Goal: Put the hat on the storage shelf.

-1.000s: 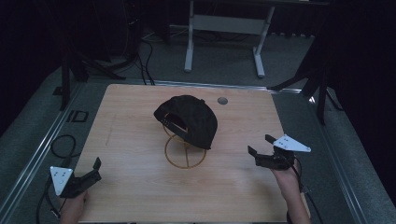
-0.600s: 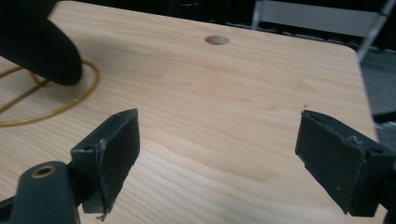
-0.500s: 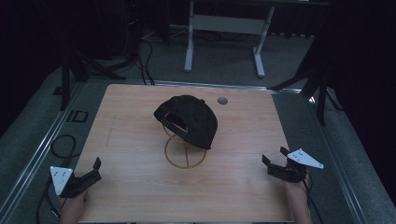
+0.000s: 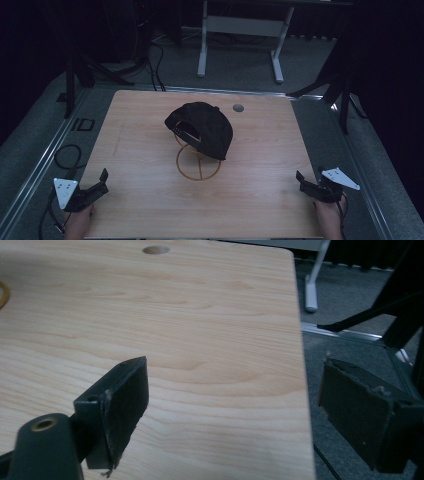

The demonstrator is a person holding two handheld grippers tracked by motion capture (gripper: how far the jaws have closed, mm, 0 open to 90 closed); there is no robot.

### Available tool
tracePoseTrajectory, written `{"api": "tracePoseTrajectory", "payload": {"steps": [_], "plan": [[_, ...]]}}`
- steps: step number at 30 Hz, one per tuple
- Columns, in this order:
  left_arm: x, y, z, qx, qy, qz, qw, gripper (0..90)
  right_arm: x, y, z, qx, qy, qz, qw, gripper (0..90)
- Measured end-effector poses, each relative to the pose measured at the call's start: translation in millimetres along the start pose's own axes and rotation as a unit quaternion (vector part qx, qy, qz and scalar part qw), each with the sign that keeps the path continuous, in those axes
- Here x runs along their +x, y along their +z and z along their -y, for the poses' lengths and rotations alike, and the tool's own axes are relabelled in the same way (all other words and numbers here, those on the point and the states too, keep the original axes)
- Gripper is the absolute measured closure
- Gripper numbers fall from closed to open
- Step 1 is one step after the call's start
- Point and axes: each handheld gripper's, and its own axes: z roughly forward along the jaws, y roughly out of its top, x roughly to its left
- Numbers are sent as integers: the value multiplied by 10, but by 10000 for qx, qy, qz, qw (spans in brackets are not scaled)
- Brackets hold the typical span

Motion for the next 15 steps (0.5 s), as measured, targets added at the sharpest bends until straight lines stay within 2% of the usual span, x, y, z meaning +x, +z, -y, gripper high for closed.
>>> {"api": "tracePoseTrajectory", "payload": {"steps": [4,6,10,15], "plan": [[1,0,1,-8,-8,4,10000,18,-53,-50,56,-50,67,210,9997,128],[1,1,0,-2,-2,2,10000,18,-90,-58,87,30,129,269,9996,128],[0,-1,1,-10,-3,3,10000,18,-131,-80,140,97,239,336,9991,128],[1,-1,1,-11,-1,10,10000,18,-154,-121,206,39,316,423,9986,128]]}}
